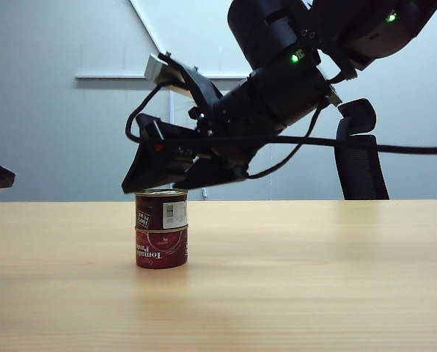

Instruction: Stack a can of tomatoes on the right onto the can of tomatoes on the left.

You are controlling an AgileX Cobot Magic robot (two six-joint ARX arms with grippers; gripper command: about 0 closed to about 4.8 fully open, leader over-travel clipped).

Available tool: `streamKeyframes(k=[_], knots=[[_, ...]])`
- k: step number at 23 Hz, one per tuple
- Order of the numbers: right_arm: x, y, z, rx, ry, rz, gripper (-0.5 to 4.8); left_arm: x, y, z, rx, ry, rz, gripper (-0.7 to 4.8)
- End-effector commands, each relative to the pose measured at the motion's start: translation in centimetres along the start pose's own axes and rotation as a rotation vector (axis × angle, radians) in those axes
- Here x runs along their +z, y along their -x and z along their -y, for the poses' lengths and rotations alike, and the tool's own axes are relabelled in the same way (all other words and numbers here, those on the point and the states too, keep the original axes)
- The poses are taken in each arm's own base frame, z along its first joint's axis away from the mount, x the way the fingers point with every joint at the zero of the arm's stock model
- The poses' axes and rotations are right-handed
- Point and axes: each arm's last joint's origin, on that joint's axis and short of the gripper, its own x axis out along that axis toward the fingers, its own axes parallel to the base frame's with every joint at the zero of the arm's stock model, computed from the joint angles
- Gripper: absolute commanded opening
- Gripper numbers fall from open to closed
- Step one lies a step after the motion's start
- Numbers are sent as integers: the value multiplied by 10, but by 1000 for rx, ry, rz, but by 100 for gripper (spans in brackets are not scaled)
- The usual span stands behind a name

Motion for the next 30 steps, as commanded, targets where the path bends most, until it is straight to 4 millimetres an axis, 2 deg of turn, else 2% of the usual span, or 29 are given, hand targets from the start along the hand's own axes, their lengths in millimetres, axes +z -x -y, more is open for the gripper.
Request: streamKeyframes(k=[1, 2, 4, 6, 7, 8, 9, 10, 14, 15, 17, 23, 30], knots=[[22, 11, -1, -8, -22, 138, 479, 1, 0, 0, 1, 0, 8, -4], [38, 23, -2, 6, -67, 228, 479, 1, 0, -1, 5, 1, 8, -4], [54, 40, -4, 13, -112, 316, 479, 2, 0, -3, 16, 7, 8, -4], [74, 65, -7, 19, -138, 413, 479, 1, 0, -9, 40, 22, 9, -4], [83, 81, -9, 19, -138, 463, 479, 1, 1, -13, 66, 33, 8, -4], [96, 107, -11, 11, -120, 536, 479, 1, 2, -22, 125, 54, 9, -4], [103, 123, -13, 4, -110, 573, 337, 0, 3, -28, 173, 67, 9, -4], [110, 147, -15, -22, -103, 621, 20, 0, 7, -37, 263, 86, 17, -4], [116, 192, -16, -93, -103, 679, -9, 3, 16, -49, 411, 100, 76, -4], [114, 209, -18, -153, -123, 678, -9, 6, 21, -51, 449, 94, 118, -4], [110, 227, -21, -266, -151, 657, -9, 9, 25, -52, 483, 81, 172, -4], [101, 243, -26, -320, -134, 591, -9, 9, 26, -53, 496, 83, 172, -4], [94, 244, -27, -335, -155, 520, -9, 9, 26, -53, 494, 85, 167, -4]])
